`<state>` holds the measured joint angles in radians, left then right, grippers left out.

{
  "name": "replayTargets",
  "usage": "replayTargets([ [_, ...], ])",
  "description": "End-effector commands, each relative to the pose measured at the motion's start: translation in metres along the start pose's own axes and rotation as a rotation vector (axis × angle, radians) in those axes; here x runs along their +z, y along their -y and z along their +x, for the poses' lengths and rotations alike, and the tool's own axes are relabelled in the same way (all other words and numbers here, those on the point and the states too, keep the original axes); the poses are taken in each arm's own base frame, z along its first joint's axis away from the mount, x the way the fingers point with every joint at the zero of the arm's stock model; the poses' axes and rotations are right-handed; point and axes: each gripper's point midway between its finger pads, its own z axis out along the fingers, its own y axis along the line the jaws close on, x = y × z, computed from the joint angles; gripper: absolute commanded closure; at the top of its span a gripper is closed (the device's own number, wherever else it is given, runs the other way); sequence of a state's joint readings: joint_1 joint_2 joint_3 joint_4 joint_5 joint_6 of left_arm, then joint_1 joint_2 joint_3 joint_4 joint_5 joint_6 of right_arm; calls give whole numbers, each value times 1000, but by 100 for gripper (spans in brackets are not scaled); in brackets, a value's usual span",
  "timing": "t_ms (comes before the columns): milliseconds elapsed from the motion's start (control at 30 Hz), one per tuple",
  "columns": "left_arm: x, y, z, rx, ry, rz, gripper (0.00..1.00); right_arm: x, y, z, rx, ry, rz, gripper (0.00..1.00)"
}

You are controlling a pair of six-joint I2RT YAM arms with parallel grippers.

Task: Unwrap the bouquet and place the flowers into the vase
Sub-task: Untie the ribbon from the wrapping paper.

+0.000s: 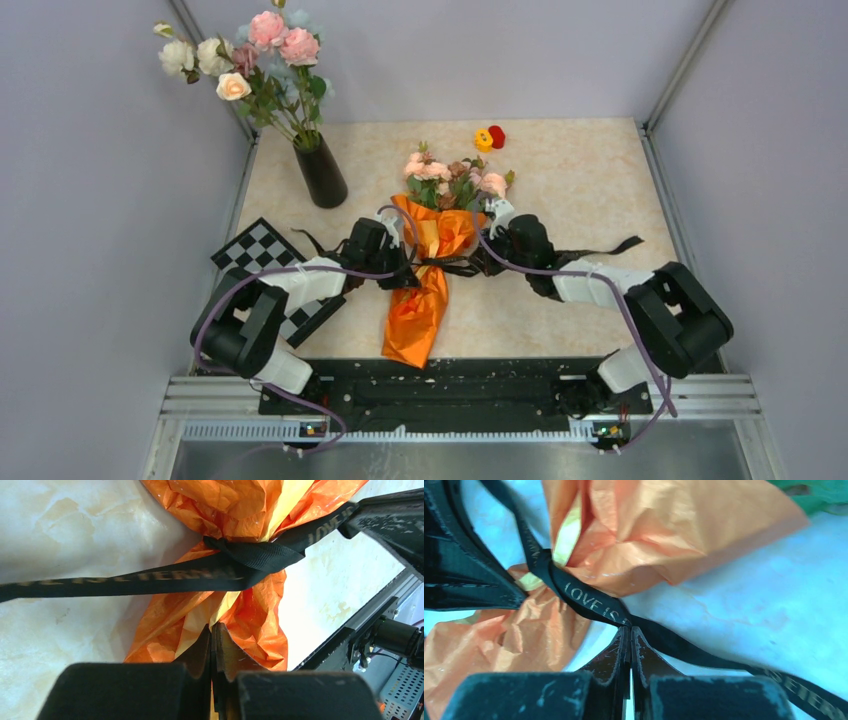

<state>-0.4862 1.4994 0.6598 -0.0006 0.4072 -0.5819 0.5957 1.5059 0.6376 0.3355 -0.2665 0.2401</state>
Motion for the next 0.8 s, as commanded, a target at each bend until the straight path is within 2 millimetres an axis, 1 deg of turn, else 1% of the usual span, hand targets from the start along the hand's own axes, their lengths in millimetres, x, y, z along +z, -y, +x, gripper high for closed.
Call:
replayTargets([
  [0,-5,0,-9,6,48,-14,100,-20,24,-20,25,117,185,100],
  [33,-6,0,-10,6,50,-15,100,-26,28,-20,40,133,216,100],
  [133,-6,0,-10,5,52,-15,100,-41,46,-13,99,154,334,100],
  [200,-7,0,-10,5,54,-15,100,-51,64,-5,140,164,442,100],
  [267,-7,0,-9,3,55,-16,100,-60,76,3,178,167,505,100],
  [400,-9,0,-10,6,62,-17,100,-71,87,17,241,171,559,100],
  [467,-10,1,-11,17,67,-15,100,-74,90,22,261,170,577,100],
  [533,-12,-3,-8,23,54,-37,100,-75,90,24,270,173,576,100],
  [633,-17,0,-14,67,59,-46,84,-75,86,21,267,183,555,100],
  [667,-20,2,-18,89,66,-49,74,-74,85,19,263,187,547,100],
  [767,-32,9,-31,167,92,-66,59,-73,82,13,257,202,527,100],
])
